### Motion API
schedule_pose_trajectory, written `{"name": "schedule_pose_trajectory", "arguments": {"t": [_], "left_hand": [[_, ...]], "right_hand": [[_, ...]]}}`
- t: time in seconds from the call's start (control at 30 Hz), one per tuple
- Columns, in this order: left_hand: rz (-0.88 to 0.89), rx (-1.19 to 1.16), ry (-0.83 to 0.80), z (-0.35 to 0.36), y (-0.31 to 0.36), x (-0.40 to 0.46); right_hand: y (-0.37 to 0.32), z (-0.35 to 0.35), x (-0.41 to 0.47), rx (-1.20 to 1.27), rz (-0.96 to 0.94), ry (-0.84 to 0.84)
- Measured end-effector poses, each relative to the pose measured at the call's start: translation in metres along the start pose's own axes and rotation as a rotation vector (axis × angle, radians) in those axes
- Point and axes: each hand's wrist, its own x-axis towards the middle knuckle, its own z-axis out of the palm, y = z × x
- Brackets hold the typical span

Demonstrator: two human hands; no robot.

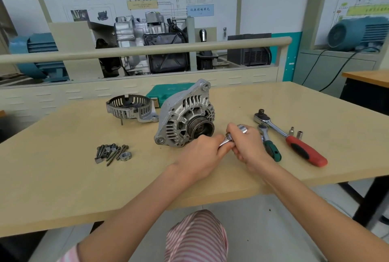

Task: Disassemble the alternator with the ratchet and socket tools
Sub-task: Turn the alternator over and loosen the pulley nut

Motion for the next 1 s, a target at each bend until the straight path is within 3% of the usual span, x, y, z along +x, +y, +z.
{"name": "schedule_pose_trajectory", "arguments": {"t": [0.27,0.43,0.6,0.7,0.77,0.87,1.0], "left_hand": [[-0.104,-0.119,0.04,0.011,0.017,0.026],[-0.292,-0.244,-0.003,0.009,0.014,0.036],[-0.491,-0.574,-0.274,0.013,0.027,0.046],[-0.589,-0.68,-0.284,0.014,0.031,0.053],[-0.569,-0.573,-0.277,0.016,0.034,0.058],[-0.412,-0.159,-0.227,0.015,0.04,0.067],[-0.302,0.147,-0.187,0.024,0.057,0.079]], "right_hand": [[-0.011,-0.02,0.029,-0.123,0.067,-0.026],[-0.025,-0.057,0.06,-0.261,-0.126,0.111],[-0.027,-0.057,0.093,-0.735,-0.254,-0.075],[-0.028,-0.058,0.108,-0.916,-0.197,-0.188],[-0.028,-0.058,0.115,-1.032,-0.166,-0.229],[-0.027,-0.055,0.122,-1.122,-0.138,-0.292],[-0.029,-0.05,0.126,-1.297,-0.199,-0.315]]}}
